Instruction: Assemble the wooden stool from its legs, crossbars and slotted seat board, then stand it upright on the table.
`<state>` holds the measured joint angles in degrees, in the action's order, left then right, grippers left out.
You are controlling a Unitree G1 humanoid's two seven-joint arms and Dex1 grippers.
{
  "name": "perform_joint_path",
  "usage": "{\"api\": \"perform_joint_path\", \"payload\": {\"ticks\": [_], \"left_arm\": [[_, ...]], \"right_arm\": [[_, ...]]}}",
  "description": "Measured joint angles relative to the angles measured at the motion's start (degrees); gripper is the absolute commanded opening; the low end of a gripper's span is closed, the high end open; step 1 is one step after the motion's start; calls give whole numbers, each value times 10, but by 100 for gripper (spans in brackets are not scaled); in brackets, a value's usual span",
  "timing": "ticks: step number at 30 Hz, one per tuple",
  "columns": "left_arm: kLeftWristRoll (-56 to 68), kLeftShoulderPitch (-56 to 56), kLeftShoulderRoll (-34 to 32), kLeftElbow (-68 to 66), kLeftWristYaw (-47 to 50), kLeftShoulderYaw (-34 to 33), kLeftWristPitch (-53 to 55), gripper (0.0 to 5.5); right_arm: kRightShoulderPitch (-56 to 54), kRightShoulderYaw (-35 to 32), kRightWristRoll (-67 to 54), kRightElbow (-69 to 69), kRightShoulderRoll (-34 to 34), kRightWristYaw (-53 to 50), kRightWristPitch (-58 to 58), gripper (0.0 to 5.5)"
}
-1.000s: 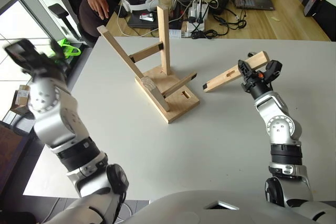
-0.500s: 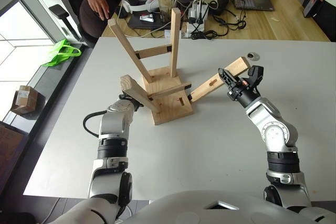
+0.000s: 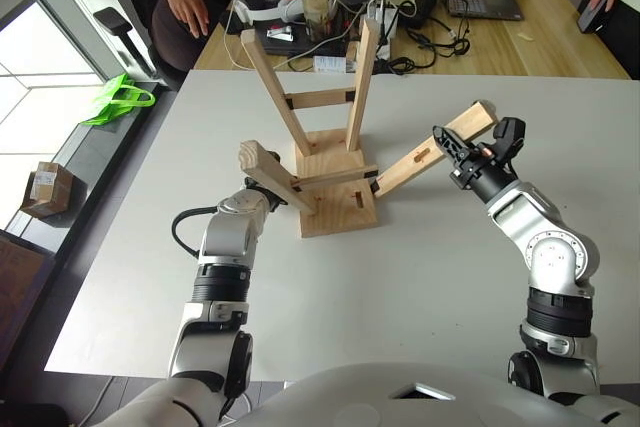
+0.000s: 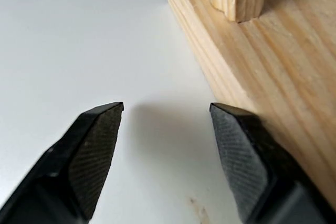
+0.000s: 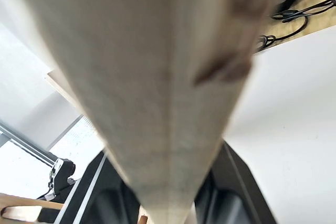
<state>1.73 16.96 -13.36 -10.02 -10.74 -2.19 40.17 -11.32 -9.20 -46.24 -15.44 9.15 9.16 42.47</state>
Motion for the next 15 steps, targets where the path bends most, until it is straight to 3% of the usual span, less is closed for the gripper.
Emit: {"api": "perform_joint_path", "payload": {"ticks": [15], "left_arm": [[6,-45,20,77,19,-1,39,306]], "right_arm": [[25,0,-63,-104,-26,-79,78,100]]}}
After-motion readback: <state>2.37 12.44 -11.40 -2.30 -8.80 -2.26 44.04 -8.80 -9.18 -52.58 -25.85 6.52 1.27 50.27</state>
